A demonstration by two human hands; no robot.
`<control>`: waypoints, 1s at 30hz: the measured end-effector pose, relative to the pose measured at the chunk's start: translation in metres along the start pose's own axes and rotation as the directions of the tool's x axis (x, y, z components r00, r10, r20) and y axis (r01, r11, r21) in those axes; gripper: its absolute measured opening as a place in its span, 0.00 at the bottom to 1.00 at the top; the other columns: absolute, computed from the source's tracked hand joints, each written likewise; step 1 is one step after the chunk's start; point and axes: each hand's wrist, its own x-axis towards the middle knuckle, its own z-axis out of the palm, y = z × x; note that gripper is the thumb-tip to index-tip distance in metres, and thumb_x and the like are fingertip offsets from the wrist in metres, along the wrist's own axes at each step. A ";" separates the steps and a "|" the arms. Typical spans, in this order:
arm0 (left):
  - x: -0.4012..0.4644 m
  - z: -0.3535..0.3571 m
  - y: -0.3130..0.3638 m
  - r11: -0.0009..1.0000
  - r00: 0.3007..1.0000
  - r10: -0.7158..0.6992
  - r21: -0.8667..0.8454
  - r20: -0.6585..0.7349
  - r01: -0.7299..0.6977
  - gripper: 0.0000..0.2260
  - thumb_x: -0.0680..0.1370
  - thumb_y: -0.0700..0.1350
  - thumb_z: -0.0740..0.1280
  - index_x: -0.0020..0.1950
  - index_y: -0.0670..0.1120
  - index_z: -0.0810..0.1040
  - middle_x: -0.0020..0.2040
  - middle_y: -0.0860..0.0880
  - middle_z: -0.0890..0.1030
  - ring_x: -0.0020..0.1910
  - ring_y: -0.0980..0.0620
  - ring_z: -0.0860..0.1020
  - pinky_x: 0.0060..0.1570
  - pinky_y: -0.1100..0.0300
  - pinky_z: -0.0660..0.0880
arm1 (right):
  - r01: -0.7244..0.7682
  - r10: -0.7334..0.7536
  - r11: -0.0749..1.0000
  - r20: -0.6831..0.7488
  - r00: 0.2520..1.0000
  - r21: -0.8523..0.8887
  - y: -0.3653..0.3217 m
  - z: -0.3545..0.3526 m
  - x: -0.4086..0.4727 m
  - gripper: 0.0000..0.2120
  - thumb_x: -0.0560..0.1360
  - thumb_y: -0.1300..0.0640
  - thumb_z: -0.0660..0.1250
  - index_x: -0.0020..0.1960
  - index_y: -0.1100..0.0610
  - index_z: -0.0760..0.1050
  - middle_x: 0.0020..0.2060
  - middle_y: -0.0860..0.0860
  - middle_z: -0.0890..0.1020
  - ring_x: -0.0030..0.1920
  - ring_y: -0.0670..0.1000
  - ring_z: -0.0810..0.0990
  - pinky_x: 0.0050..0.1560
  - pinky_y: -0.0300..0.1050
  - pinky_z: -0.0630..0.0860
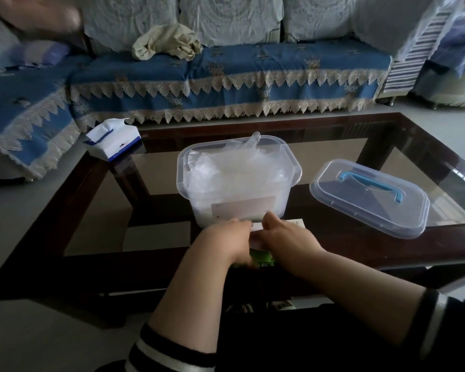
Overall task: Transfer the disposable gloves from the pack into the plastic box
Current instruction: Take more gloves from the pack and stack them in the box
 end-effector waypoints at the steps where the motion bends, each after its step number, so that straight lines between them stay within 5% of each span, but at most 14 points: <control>1: 0.006 0.005 -0.001 1.000 1.000 -0.011 0.001 -0.009 0.011 0.31 0.74 0.50 0.71 0.74 0.49 0.63 0.71 0.47 0.68 0.68 0.44 0.68 0.63 0.50 0.72 | -0.012 0.012 1.000 -0.004 1.000 0.011 -0.001 0.002 0.000 0.18 0.78 0.54 0.64 0.67 0.43 0.71 0.48 0.48 0.61 0.51 0.56 0.75 0.38 0.47 0.64; 4: 0.017 0.015 -0.003 0.999 0.999 -0.041 -0.025 -0.026 0.040 0.29 0.77 0.47 0.68 0.76 0.52 0.61 0.72 0.47 0.63 0.73 0.39 0.59 0.67 0.48 0.68 | -0.055 0.055 0.998 -0.009 0.998 -0.015 0.000 0.005 0.003 0.13 0.78 0.54 0.64 0.62 0.49 0.75 0.50 0.50 0.64 0.51 0.57 0.75 0.38 0.48 0.65; 9: 0.023 0.022 -0.002 0.993 0.992 -0.083 -0.095 -0.090 0.074 0.25 0.78 0.46 0.66 0.74 0.55 0.63 0.71 0.46 0.61 0.71 0.39 0.61 0.66 0.48 0.69 | -0.081 0.079 0.997 -0.088 0.993 -0.021 0.002 0.006 0.006 0.08 0.77 0.57 0.63 0.54 0.57 0.77 0.54 0.52 0.70 0.50 0.57 0.76 0.36 0.48 0.67; 16: 0.022 0.018 -0.001 0.984 0.990 -0.106 -0.156 -0.089 0.091 0.24 0.76 0.49 0.72 0.70 0.54 0.70 0.69 0.46 0.64 0.70 0.41 0.63 0.67 0.45 0.68 | -0.025 0.185 0.912 -0.357 0.915 0.409 0.011 -0.003 0.000 0.02 0.73 0.56 0.72 0.44 0.54 0.84 0.47 0.49 0.74 0.43 0.50 0.75 0.39 0.48 0.74; 21: 0.024 0.015 0.003 0.993 0.995 -0.088 -0.078 -0.043 0.084 0.24 0.76 0.49 0.71 0.71 0.51 0.70 0.69 0.44 0.64 0.68 0.39 0.65 0.65 0.43 0.71 | 0.092 0.284 0.785 -0.488 0.825 0.613 0.011 -0.030 -0.007 0.02 0.74 0.59 0.71 0.43 0.55 0.81 0.42 0.41 0.72 0.41 0.41 0.74 0.44 0.32 0.70; 24: 0.025 0.016 0.001 0.993 0.993 -0.079 -0.095 -0.087 0.070 0.23 0.75 0.50 0.72 0.69 0.52 0.72 0.67 0.45 0.66 0.66 0.41 0.67 0.63 0.46 0.72 | 0.031 0.237 0.819 -0.386 0.892 0.573 0.015 -0.029 -0.012 0.04 0.72 0.52 0.72 0.44 0.50 0.79 0.49 0.44 0.75 0.47 0.45 0.74 0.50 0.43 0.74; 27: 0.024 0.021 -0.003 0.986 0.989 -0.088 -0.152 -0.115 0.070 0.25 0.73 0.53 0.74 0.67 0.55 0.72 0.66 0.48 0.67 0.67 0.43 0.65 0.63 0.48 0.70 | -0.144 0.199 0.913 -0.109 0.974 0.381 0.018 -0.019 -0.010 0.18 0.71 0.43 0.72 0.58 0.47 0.76 0.61 0.47 0.71 0.61 0.50 0.70 0.58 0.48 0.72; 30: 0.023 0.023 -0.002 0.982 0.988 -0.096 -0.172 -0.122 0.074 0.28 0.72 0.55 0.75 0.69 0.56 0.69 0.68 0.48 0.65 0.70 0.42 0.61 0.65 0.47 0.68 | -0.188 0.216 0.934 -0.060 0.975 0.305 0.013 -0.014 -0.003 0.12 0.75 0.48 0.68 0.57 0.50 0.79 0.61 0.50 0.74 0.59 0.52 0.71 0.58 0.50 0.73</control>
